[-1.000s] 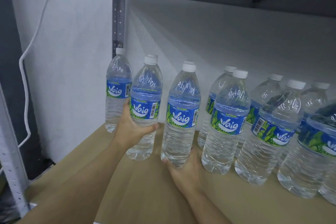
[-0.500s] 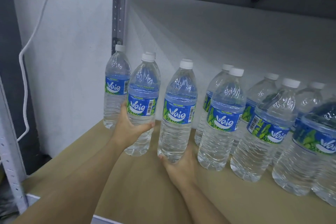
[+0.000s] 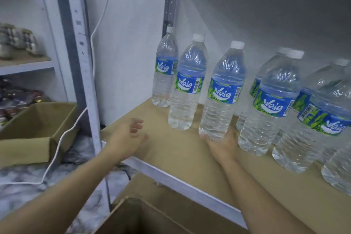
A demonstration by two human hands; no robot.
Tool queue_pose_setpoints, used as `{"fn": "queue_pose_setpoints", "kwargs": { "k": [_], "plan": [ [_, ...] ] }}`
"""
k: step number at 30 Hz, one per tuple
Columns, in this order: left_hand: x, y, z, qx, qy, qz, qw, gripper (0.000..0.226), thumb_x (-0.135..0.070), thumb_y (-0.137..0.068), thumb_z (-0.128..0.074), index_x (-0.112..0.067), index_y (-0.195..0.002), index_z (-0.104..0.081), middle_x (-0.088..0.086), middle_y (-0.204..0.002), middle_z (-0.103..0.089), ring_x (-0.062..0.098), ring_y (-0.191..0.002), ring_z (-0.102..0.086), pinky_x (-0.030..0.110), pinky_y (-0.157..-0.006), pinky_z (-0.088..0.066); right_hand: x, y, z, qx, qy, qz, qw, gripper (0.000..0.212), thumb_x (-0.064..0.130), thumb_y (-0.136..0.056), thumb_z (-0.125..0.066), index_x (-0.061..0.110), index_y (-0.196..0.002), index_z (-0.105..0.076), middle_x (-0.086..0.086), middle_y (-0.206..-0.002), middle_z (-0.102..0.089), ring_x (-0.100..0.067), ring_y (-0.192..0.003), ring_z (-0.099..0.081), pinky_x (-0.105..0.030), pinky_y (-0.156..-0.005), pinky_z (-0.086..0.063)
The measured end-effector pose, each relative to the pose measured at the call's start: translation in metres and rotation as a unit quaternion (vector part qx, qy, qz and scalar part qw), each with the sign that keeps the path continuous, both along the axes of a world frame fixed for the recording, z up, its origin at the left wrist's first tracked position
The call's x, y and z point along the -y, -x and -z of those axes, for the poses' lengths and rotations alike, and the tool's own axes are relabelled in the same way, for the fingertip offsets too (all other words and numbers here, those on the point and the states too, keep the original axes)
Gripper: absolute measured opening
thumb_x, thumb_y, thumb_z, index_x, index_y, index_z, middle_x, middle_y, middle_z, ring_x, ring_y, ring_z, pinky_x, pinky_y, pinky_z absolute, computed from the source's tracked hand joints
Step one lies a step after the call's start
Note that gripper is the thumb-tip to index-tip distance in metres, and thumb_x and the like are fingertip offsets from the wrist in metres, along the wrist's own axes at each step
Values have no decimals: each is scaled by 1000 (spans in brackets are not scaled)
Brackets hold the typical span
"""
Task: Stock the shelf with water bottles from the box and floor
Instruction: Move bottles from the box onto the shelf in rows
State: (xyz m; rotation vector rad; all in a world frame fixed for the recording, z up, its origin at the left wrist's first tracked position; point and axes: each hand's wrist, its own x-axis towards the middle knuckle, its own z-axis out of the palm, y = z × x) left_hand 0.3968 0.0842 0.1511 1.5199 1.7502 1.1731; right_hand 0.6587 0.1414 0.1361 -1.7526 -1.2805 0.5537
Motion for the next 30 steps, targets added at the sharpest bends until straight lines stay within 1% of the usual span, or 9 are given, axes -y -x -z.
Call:
{"fn": "queue_pose_setpoints", "kwargs": {
  "k": [2,6,9,13,16,20,23,26,30],
  "plan": [
    [49,32,2,-25,-7,-5,1000,26,-12,-85,-71,-17,-108,-62,2,-102,-68,16,-96,-65,28,-84,-54,20,12,-3,-31,4,11,999,94,46,-61,-78,14,-141,-41,-12,-139,-49,-34,-124,-54,-41,-101,-48],
    [157,97,10,-31,8,-53,998,25,-17,-84,-73,-21,-107,-66,-5,-95,-71,3,-88,-67,21,-78,-56,92,73,-9,-56,-30,6,998,54,1,-81,-61,8,-132,-43,-19,-132,-49,-37,-111,-55,-39,-96,-43],
    [245,154,26,-64,43,-144,987,24,-19,-84,-72,-24,-106,-65,-10,-94,-70,-5,-89,-64,12,-72,-52,151,150,-6,0,-74,-178,981,42,2,-82,-65,15,-118,-49,-8,-120,-51,-22,-98,-54,-29,-86,-40],
    [367,234,60,-95,132,-257,953,23,-17,-84,-73,-31,-99,-63,-11,-92,-71,-8,-79,-65,7,-68,-48,225,260,-7,61,4,-422,905,29,18,-87,-67,25,-109,-50,5,-112,-55,-10,-82,-60,-29,-78,-42],
    [448,281,92,-83,187,-363,909,20,-18,-82,-75,-21,-101,-69,-4,-90,-73,5,-75,-67,25,-73,-48,272,340,0,105,45,-515,849,33,27,-90,-65,28,-118,-47,5,-115,-49,-17,-100,-55,-27,-82,-38],
    [517,316,143,-8,258,-436,862,52,-53,-63,-69,-19,-103,-67,-3,-91,-71,14,-84,-65,28,-78,-45,331,432,25,121,131,-594,784,34,30,-87,-65,25,-118,-51,4,-107,-51,-24,-105,-58,-48,-86,-56],
    [541,340,188,92,321,-472,816,58,-44,-67,-74,-12,-115,-64,8,-114,-69,24,-106,-63,31,-90,-48,372,486,60,201,174,-651,711,34,30,-89,-64,21,-120,-54,-1,-108,-58,-26,-110,-59,-33,-90,-50],
    [545,359,224,179,349,-500,772,71,-53,-60,-61,-8,-116,-62,14,-120,-64,31,-112,-59,34,-93,-48,410,523,104,247,231,-679,651,38,28,-91,-62,18,-127,-54,-5,-128,-59,-24,-118,-57,-23,-86,-42],
    [544,370,281,192,418,-497,736,46,-40,-80,-69,-8,-112,-61,12,-121,-63,30,-113,-60,28,-88,-47,448,552,175,266,302,-656,639,45,26,-89,-60,16,-132,-49,-8,-133,-58,-27,-121,-56,-26,-94,-44]
  ]
}}
